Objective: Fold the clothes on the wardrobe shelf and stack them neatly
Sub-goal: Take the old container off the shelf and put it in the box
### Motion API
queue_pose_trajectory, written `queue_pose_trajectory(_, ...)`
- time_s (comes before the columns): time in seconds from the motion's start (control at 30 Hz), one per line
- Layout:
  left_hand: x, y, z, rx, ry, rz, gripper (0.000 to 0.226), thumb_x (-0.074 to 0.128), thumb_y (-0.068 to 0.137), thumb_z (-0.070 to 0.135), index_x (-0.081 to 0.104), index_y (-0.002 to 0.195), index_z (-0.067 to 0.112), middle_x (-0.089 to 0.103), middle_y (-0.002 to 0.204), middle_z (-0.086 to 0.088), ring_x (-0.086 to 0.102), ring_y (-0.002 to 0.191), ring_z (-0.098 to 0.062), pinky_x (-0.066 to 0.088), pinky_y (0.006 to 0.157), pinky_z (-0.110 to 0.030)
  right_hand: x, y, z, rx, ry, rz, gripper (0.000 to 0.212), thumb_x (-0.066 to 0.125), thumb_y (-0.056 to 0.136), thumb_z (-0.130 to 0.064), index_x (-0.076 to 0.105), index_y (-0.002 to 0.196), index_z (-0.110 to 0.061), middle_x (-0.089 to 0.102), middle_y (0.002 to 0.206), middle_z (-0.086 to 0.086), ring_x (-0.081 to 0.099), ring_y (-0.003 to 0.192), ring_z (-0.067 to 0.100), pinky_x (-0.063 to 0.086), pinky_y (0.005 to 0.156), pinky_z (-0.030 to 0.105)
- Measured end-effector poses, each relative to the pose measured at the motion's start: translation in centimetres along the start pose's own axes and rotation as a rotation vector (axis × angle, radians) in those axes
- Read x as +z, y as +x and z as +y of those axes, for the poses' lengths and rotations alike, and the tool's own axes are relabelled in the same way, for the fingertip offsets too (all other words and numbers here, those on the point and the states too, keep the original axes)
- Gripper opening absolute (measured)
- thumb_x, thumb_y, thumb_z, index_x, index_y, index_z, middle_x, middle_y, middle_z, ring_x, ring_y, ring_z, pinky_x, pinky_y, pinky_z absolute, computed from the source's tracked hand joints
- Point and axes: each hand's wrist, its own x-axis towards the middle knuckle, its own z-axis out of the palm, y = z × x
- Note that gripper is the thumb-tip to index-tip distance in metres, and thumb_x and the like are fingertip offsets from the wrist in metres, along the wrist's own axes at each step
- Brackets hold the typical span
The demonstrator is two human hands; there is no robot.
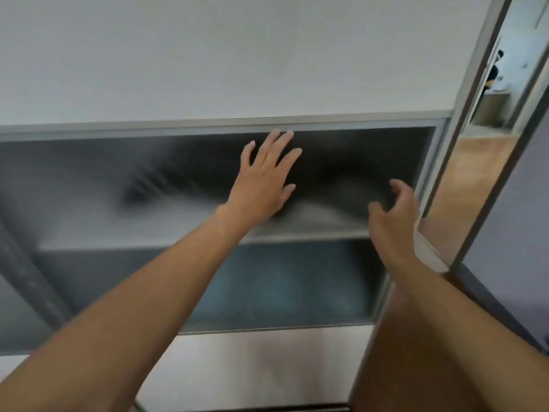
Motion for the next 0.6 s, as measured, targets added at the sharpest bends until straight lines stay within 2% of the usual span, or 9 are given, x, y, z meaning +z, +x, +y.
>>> queue_pose_trajectory(0.07, 1.0, 1.6, 0.6, 0.066, 0.113, -0.02, 0.068, 0.051, 0.095, 0.047, 0.029, 0.154, 0.021, 0.015, 0.166, -0.008, 0.009, 0.154, -0.028, 0.016, 0.119, -0.06, -1.2, 3.2, 0.1, 0.056, 0.0, 0.164, 0.063, 0.061, 0.086, -0.01, 0.038, 0.145, -0.019, 0.037, 0.149, 0.002, 0.033, 0.135, 0.016, 0.02, 0.101, 0.018)
queue_pose_trajectory(0.13, 2.9, 2.6, 0.1, 0.088, 0.161, -0.039, 0.07, 0.043, 0.099, 0.052, 0.019, 0.158, 0.023, 0.009, 0.168, -0.007, 0.004, 0.154, -0.029, 0.012, 0.119, -0.062, -1.9, 6.3, 0.4, 0.123, 0.048, 0.189, 0.068, 0.06, 0.088, -0.009, 0.033, 0.149, -0.017, 0.03, 0.155, 0.005, 0.029, 0.141, 0.021, 0.02, 0.101, 0.021)
queue_pose_trajectory(0.27, 6.6, 3.0, -1.4, 0.098, 0.239, 0.044, 0.074, 0.038, 0.1, 0.054, 0.004, 0.16, 0.028, -0.007, 0.168, 0.0, -0.008, 0.154, -0.026, -0.005, 0.12, -0.058, -2.2, 9.8, 2.7, 0.164, 0.07, 0.247, 0.059, 0.059, 0.087, -0.008, 0.04, 0.142, -0.017, 0.034, 0.148, 0.008, 0.035, 0.135, 0.024, 0.03, 0.106, 0.028)
queue_pose_trajectory(0.37, 8.1, 3.2, -2.5, 0.131, 0.264, 0.122, 0.071, 0.029, 0.1, 0.059, 0.007, 0.16, 0.029, -0.004, 0.169, 0.001, -0.005, 0.155, -0.025, -0.008, 0.121, -0.055, -2.3, 11.6, 3.9, 0.189, 0.178, 0.309, 0.055, 0.055, 0.091, -0.011, 0.038, 0.143, -0.02, 0.035, 0.147, 0.004, 0.038, 0.134, 0.02, 0.035, 0.112, 0.035)
queue_pose_trajectory(0.47, 8.6, 3.1, -2.6, 0.138, 0.261, 0.16, 0.069, 0.024, 0.1, 0.06, 0.007, 0.16, 0.029, -0.003, 0.169, 0.001, -0.003, 0.155, -0.025, -0.007, 0.121, -0.055, -1.7, 11.9, 4.6, 0.174, 0.15, 0.262, 0.065, 0.06, 0.09, -0.011, 0.031, 0.148, -0.02, 0.034, 0.15, 0.003, 0.036, 0.137, 0.019, 0.032, 0.109, 0.028)
queue_pose_trajectory(0.6, 8.2, 2.9, -2.8, 0.128, 0.266, 0.126, 0.069, 0.027, 0.1, 0.056, 0.004, 0.16, 0.029, -0.007, 0.168, 0.001, -0.005, 0.155, -0.025, -0.007, 0.121, -0.054, -1.0, 11.1, 4.6, 0.159, 0.122, 0.236, 0.075, 0.062, 0.086, -0.006, 0.027, 0.151, -0.02, 0.032, 0.151, 0.003, 0.033, 0.138, 0.017, 0.029, 0.104, 0.023)
